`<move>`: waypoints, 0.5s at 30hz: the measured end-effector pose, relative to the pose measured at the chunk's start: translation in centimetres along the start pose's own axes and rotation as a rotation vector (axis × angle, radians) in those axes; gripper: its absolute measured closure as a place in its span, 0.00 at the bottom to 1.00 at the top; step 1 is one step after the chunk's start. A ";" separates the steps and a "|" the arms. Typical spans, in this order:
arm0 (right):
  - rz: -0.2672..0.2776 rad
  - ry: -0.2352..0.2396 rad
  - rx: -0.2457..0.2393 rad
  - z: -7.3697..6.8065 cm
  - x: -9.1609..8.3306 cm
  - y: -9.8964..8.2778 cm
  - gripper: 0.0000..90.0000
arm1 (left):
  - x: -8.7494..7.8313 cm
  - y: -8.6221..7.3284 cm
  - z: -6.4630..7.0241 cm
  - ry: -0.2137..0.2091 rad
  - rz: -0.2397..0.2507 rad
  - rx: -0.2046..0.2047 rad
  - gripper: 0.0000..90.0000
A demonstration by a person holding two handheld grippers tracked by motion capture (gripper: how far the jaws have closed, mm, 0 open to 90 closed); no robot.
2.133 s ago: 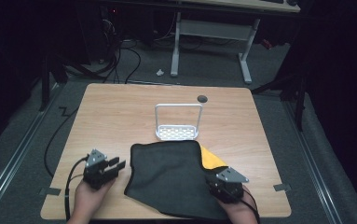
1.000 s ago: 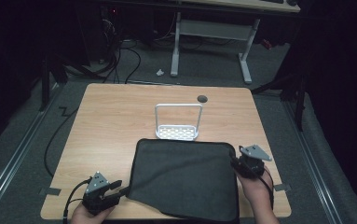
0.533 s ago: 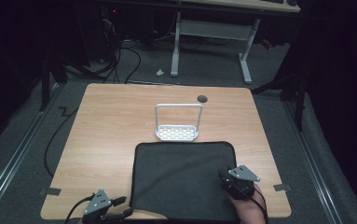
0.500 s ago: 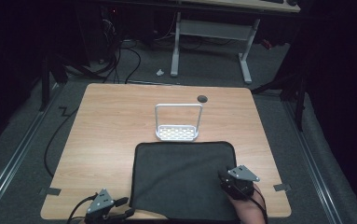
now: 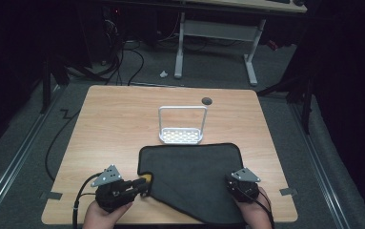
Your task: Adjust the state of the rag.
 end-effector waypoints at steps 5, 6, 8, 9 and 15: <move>0.003 0.001 -0.005 0.2 0.1 0.0 0.71 | -1.0 -3.0 0.1 0.040 -0.003 -0.016 0.82; 0.004 0.001 -0.009 0.2 0.1 0.0 0.71 | -0.9 -3.5 -0.2 0.048 -0.012 -0.028 0.82; 0.003 -0.008 -0.014 0.0 0.1 0.1 0.72 | -0.5 -4.2 -0.4 0.057 -0.042 -0.043 0.80; 0.003 -0.015 -0.020 -0.1 0.1 0.1 0.72 | -0.1 -4.6 -0.3 0.051 -0.062 -0.050 0.74; 0.006 -0.014 -0.022 -0.2 0.0 0.0 0.73 | 0.1 -5.9 0.4 0.069 -0.081 -0.076 0.68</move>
Point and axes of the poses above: each handheld gripper's, and its own axes: x roughly forward along the jaws, y roughly out of its top, z roughly to its right, the point moved 4 cm from there along x, roughly forward along the jaws, and after that the axes turned 3 degrees about y, right-handed, at the moved point
